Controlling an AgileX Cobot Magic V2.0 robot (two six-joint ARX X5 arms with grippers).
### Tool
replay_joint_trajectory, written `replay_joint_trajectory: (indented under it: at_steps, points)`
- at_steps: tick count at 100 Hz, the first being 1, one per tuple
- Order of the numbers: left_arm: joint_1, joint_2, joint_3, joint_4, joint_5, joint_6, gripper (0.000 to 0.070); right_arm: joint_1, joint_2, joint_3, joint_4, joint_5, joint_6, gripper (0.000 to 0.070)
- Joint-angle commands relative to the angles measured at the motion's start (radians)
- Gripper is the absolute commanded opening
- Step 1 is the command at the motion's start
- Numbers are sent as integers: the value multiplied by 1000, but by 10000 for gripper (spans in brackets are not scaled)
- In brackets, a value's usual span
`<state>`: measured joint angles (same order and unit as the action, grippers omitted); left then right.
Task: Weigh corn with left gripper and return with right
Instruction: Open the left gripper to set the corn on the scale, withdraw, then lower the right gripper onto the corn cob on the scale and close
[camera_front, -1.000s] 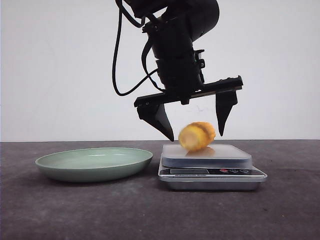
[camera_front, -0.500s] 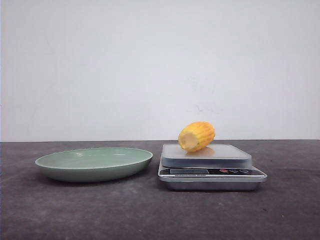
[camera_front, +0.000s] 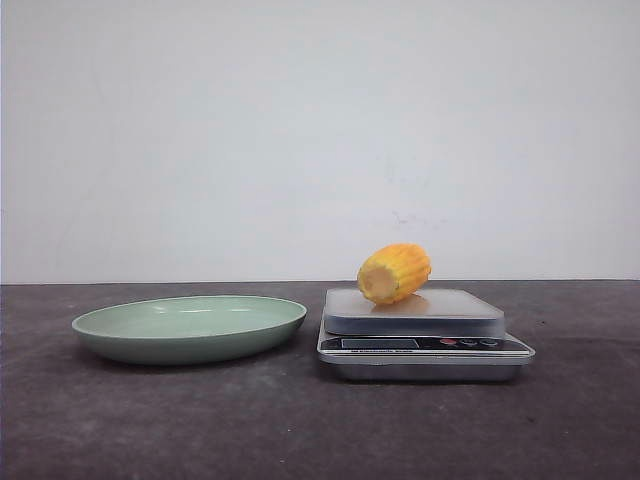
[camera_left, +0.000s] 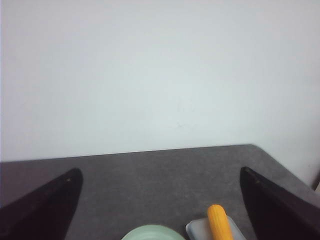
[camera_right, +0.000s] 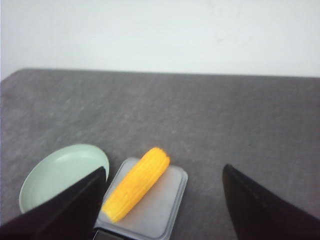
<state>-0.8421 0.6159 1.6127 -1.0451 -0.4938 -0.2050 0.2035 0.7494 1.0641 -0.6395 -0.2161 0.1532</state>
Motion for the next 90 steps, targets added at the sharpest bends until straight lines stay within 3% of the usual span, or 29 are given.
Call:
replay_joint_trajectory:
  at_steps: [1,18,33,49,72,90]
  points:
    - [-9,-22,10,-69,-18,-53,589,21,23,19,19,-5,-4,471]
    - [16,-106,3,-219,-31,-161,589,82,90,19,61,-4,6,471]
    - [73,-155,-42,-264,-7,-219,589,154,171,19,117,7,21,472]
    - [190,-218,-129,-210,163,-230,589,242,274,19,164,72,43,473]
    - [355,-266,-214,-205,366,-226,589,307,477,19,221,124,84,531]
    - [455,-272,-230,-231,427,-189,589,333,663,19,301,164,119,532]
